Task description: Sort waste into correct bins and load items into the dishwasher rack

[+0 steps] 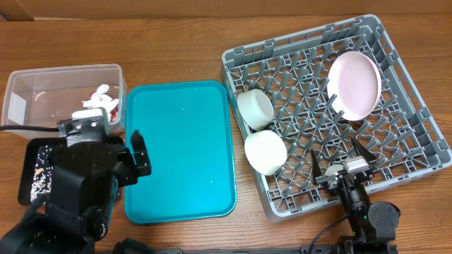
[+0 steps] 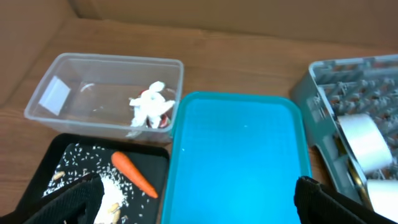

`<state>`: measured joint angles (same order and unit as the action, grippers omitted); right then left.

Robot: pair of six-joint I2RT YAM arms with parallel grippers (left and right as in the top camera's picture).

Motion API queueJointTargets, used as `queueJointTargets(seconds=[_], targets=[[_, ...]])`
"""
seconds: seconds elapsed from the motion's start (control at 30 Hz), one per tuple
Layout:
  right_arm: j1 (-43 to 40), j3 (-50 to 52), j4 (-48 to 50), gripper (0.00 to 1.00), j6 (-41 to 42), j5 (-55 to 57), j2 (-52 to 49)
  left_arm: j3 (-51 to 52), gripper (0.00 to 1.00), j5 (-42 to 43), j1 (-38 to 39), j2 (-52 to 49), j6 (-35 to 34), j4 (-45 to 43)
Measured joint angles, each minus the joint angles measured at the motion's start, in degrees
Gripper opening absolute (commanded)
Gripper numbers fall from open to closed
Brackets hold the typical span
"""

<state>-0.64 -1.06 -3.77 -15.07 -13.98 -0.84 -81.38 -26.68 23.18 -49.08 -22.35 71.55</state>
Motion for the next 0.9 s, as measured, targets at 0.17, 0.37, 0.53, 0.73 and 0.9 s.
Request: queueJointTargets(seconds=[0.17,0.37,0.53,0.73,0.9], targets=[[0.0,0.0,0.1,1.0,0.0,0.0,0.0,10.3,1.0,4.0,-9.1,7.2,1.3,-15.3],[0.0,0.0,0.1,1.0,0.0,0.0,0.0,30.4,1.0,18.0,-17.2,18.8,12.4,-37.6],[0.0,0.0,0.1,1.0,0.0,0.0,0.0,45.2,1.0,25.2,-18.1,28.8,19.7,-46.3],[0.0,0.0,0.1,1.0,0.0,0.0,0.0,60.7,1.0,29.0,-18.1,41.4,22.8,-51.3],[0.0,0.0,0.1,1.0,0.0,0.0,0.0,70.2,1.0,30.1,-18.1,47.7,23.0,-57.2]])
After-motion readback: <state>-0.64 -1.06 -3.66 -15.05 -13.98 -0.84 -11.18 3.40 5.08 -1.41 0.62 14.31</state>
